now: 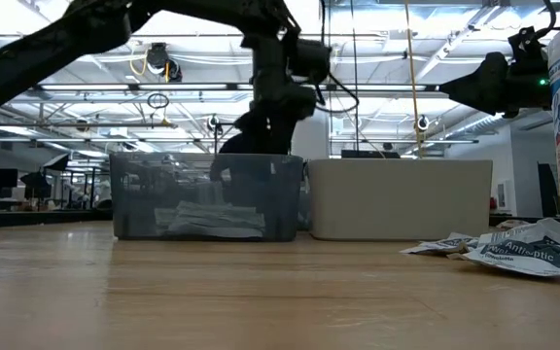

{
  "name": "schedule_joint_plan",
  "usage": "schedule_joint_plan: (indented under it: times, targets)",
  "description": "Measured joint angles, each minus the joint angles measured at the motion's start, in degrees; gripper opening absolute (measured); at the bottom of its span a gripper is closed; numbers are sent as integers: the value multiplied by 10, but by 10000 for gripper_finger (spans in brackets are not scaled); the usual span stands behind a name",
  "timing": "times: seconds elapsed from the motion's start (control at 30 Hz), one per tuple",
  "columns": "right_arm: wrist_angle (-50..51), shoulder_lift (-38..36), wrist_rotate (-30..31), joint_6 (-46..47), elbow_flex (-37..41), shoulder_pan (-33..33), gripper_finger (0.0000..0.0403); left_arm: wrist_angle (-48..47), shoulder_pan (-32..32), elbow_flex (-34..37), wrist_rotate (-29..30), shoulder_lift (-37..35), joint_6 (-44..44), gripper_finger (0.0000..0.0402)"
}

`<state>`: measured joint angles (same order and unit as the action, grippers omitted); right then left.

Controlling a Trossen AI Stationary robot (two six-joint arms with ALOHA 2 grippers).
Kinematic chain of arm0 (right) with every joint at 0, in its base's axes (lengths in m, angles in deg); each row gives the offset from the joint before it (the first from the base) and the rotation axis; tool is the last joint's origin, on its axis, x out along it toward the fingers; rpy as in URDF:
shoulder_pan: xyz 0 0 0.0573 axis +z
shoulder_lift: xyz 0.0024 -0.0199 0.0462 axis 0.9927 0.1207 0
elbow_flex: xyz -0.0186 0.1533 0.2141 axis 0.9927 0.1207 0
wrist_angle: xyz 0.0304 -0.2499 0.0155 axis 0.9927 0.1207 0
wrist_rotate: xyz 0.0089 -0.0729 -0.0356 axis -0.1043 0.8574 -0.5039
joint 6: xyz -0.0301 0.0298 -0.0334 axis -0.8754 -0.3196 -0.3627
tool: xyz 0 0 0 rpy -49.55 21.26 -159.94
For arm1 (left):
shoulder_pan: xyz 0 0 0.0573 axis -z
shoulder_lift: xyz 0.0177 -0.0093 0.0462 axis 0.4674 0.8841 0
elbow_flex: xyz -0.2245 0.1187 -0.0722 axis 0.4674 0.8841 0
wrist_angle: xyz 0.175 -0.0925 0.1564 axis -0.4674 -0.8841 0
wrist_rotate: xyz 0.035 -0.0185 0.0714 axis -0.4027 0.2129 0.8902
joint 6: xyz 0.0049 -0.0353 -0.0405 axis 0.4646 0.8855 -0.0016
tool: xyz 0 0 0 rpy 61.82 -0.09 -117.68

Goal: Pick & Place First Aid Supplies
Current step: Put the white alcohol pad into the top black bin

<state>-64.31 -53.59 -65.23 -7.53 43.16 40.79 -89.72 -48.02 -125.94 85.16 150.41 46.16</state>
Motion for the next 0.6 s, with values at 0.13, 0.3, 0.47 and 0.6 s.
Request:
schedule_joint_plan:
  times: [0.13, 0.3, 0.47, 0.6]
  targets:
    - [0, 0, 0, 0, 0, 0, 263, -23, 14, -1, -1, -18, 49, 329]
    - [1, 0, 0, 0, 0, 0, 263, -19, 47, 11, -36, -30, 100, 341]
    - [1, 0, 0, 0, 0, 0, 263, 24, 96, 114, -35, -107, 152, 339]
    - [0, 0, 0, 0, 0, 0, 263, 83, 143, 244, -35, -190, 201, 333]
